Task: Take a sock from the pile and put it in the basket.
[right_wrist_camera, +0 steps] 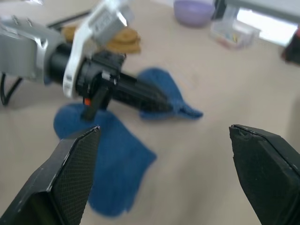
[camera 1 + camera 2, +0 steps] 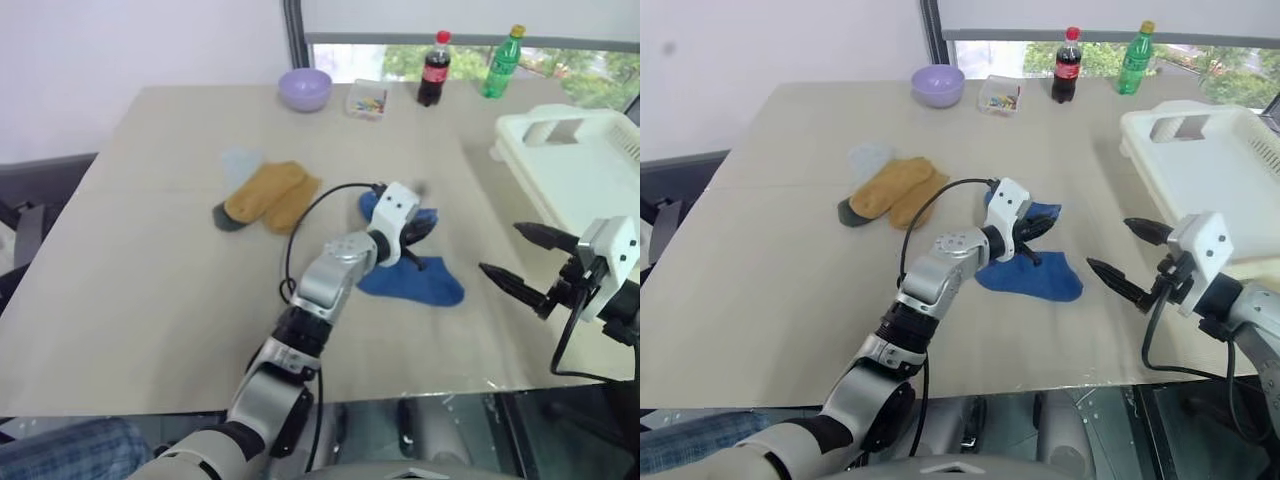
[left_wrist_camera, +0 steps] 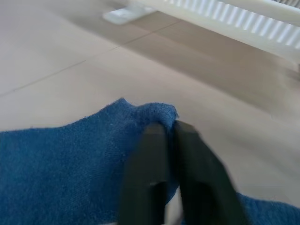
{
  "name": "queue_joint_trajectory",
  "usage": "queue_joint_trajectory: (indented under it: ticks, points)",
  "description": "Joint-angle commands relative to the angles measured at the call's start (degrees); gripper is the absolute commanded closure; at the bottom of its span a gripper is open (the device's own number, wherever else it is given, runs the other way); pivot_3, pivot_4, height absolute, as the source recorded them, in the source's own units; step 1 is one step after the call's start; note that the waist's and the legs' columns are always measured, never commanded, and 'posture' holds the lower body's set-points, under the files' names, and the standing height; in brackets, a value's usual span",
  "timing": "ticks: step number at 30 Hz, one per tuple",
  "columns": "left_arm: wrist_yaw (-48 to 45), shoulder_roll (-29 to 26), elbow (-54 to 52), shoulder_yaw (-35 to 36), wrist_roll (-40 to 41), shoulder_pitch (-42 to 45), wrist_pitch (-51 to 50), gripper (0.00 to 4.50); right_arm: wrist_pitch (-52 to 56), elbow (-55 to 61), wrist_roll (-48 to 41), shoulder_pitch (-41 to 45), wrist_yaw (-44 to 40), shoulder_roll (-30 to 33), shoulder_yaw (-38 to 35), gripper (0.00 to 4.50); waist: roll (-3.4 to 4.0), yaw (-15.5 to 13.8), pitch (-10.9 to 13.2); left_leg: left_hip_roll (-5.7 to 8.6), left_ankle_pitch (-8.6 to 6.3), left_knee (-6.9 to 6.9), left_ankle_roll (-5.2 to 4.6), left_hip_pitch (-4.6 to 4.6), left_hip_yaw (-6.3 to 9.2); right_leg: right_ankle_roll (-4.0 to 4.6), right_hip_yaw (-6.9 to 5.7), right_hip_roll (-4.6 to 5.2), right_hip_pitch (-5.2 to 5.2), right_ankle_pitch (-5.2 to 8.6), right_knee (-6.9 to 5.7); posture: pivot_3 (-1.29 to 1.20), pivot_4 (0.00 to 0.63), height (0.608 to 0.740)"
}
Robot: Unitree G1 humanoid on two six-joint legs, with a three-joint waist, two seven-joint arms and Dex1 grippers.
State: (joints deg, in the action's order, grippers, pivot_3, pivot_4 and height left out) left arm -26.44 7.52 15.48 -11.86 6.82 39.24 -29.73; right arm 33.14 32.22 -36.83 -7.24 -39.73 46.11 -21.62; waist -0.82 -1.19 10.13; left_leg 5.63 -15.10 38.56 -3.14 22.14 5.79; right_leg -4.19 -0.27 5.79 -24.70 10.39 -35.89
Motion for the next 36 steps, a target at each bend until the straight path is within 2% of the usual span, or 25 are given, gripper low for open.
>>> queue_joint_trajectory:
  ticks: [1,2,4,7,9,13,17,20,23,26,28,29,31,33,34,35,36]
  points:
    - [-0.1,3.34,-0.74,-1.97,1.15,2.32,0.8,2.33,11.0,-1.15,-2.72,2.58,6.58,0.7,-0.55,0.0,-0.01,-0.05,0.01,0.02,-0.01,0.06,-0.01,0.02,-0.01,0.0,0.0,0.02,0.01,0.0,0.0,0.0,0.15,0.732]
    - [-0.5,3.28,-0.91,-1.92,1.63,2.78,0.66,1.78,12.88,-1.82,-3.35,4.0,8.38,-0.13,-0.57,0.0,0.0,0.01,0.0,0.03,-0.01,0.12,-0.02,0.03,-0.06,-0.02,0.05,0.03,0.01,-0.02,0.0,0.0,0.15,0.732]
    - [-2.18,2.73,-2.16,-0.5,4.21,4.22,-0.62,1.0,16.42,-3.33,-5.25,7.03,12.12,-3.09,-0.05,0.0,0.0,0.03,0.01,0.04,-0.02,0.14,-0.04,0.04,-0.1,-0.06,0.09,0.04,0.0,-0.05,0.0,0.0,0.15,0.732]
    - [-5.28,0.73,-3.78,3.36,9.06,7.14,-3.09,1.0,21.23,-5.24,-7.32,10.82,16.56,-7.98,2.15,0.0,0.06,0.19,0.01,-0.02,-0.02,0.17,-0.05,0.06,-0.07,-0.06,0.05,-0.04,-0.01,-0.06,-0.01,0.0,0.15,0.732]
    - [-5.15,-1.27,-1.27,5.46,9.3,9.3,-1.91,1.0,22.36,-5.98,-6.83,12.58,17.71,-9.8,3.9,0.0,0.07,0.22,0.0,-0.01,-0.02,0.19,-0.05,0.13,-0.03,-0.03,0.01,-0.04,-0.06,-0.08,-0.03,0.0,0.15,0.732]
    - [-1.82,-8.21,14.78,9.53,4.92,15.99,7.08,1.0,24.87,-10.86,-7.45,18.51,21.12,-16.46,7.09,0.0,0.15,0.48,-0.05,0.01,0.07,0.21,0.11,0.14,-0.09,-0.01,0.08,-0.1,-0.1,-0.1,-0.02,0.0,0.15,0.732]
    - [-1.34,-12.93,29.42,8.74,0.35,19.83,16.08,1.0,25.53,-16.74,-6.89,23.2,23.72,-22.0,8.06,0.0,0.13,0.51,-0.03,0.01,0.09,0.15,0.14,0.01,-0.12,0.01,0.15,-0.18,-0.08,-0.11,-0.06,0.0,0.15,0.732]
    - [-2.73,-13.58,36.11,8.48,-1.17,20.57,19.34,1.0,26.23,-19.52,-6.44,25.65,24.38,-24.22,8.8,0.0,0.13,0.11,-0.03,0.04,0.11,0.14,0.17,0.09,-0.05,0.09,0.14,-0.19,-0.12,-0.16,-0.06,0.0,0.15,0.732]
    - [-3.9,-13.34,38.36,7.64,-2.77,19.9,21.44,1.0,27.33,-20.77,-7.05,26.77,24.57,-25.81,8.83,0.0,0.12,0.08,-0.04,0.2,0.09,0.21,0.13,0.48,0.01,-0.02,0.11,-0.03,-0.42,-0.24,-0.04,0.0,0.15,0.732]
    - [-3.67,-12.58,38.88,7.96,-3.19,18.82,22.21,0.95,27.2,-21.83,-5.98,27.4,24.61,-26.76,9.68,0.75,0.12,0.41,-0.04,0.24,0.07,0.39,0.1,0.78,-0.01,-0.06,0.13,0.02,-0.62,-0.29,-0.06,0.0,0.15,0.732]
    - [-3.45,-12.28,38.78,8.0,-3.45,18.04,22.39,0.95,26.81,-22.47,-5.68,27.72,24.66,-27.26,9.74,1.73,0.13,0.6,-0.05,0.23,0.06,0.39,0.09,0.77,-0.04,-0.07,0.15,0.02,-0.63,-0.29,-0.06,0.0,0.15,0.732]
    - [-3.36,-12.19,38.63,8.03,-3.54,17.53,22.47,0.95,26.72,-22.74,-5.64,27.89,24.69,-27.42,9.66,2.02,0.13,0.78,-0.05,0.21,0.06,0.39,0.09,0.77,-0.06,-0.07,0.16,0.0,-0.66,-0.29,-0.08,0.0,0.15,0.732]
    - [-3.34,-12.12,38.36,8.17,-3.67,16.72,22.57,0.95,26.71,-23.02,-5.34,28.13,24.53,-27.3,9.61,3.1,0.14,1.08,-0.05,0.16,0.07,0.38,0.1,0.76,-0.14,-0.03,0.23,-0.05,-0.75,-0.31,-0.24,0.0,0.15,0.732]
    - [-3.52,-12.2,37.97,8.23,-3.67,16.07,22.47,0.95,26.55,-23.1,-4.73,28.09,24.16,-26.74,9.76,3.72,0.14,1.23,-0.05,0.16,0.07,0.38,0.1,0.74,-0.18,-0.03,0.27,-0.04,-0.78,-0.31,-0.35,0.0,0.15,0.732]
    - [-3.45,-12.26,37.8,8.53,-3.41,15.8,22.25,1.35,26.21,-23.13,-4.14,27.98,23.91,-26.23,9.93,4.26,0.14,1.31,-0.05,0.16,0.07,0.39,0.1,0.72,-0.2,-0.02,0.29,-0.03,-0.79,-0.32,-0.4,0.0,0.15,0.732]
    - [-3.39,-12.41,37.61,8.65,-3.35,15.6,22.13,1.49,25.86,-23.16,-3.56,27.91,23.72,-25.77,10.08,4.5,0.14,1.35,-0.05,0.17,0.07,0.41,0.09,0.69,-0.24,-0.02,0.32,-0.02,-0.79,-0.32,-0.46,0.0,0.15,0.732]
    - [-3.43,-12.63,37.33,8.62,-3.43,15.36,22.05,1.8,25.58,-23.2,-3.1,27.87,23.58,-25.45,10.1,4.5,0.14,1.39,-0.05,0.17,0.07,0.46,0.09,0.69,-0.26,-0.02,0.33,-0.03,-0.79,-0.32,-0.51,0.0,0.15,0.732]
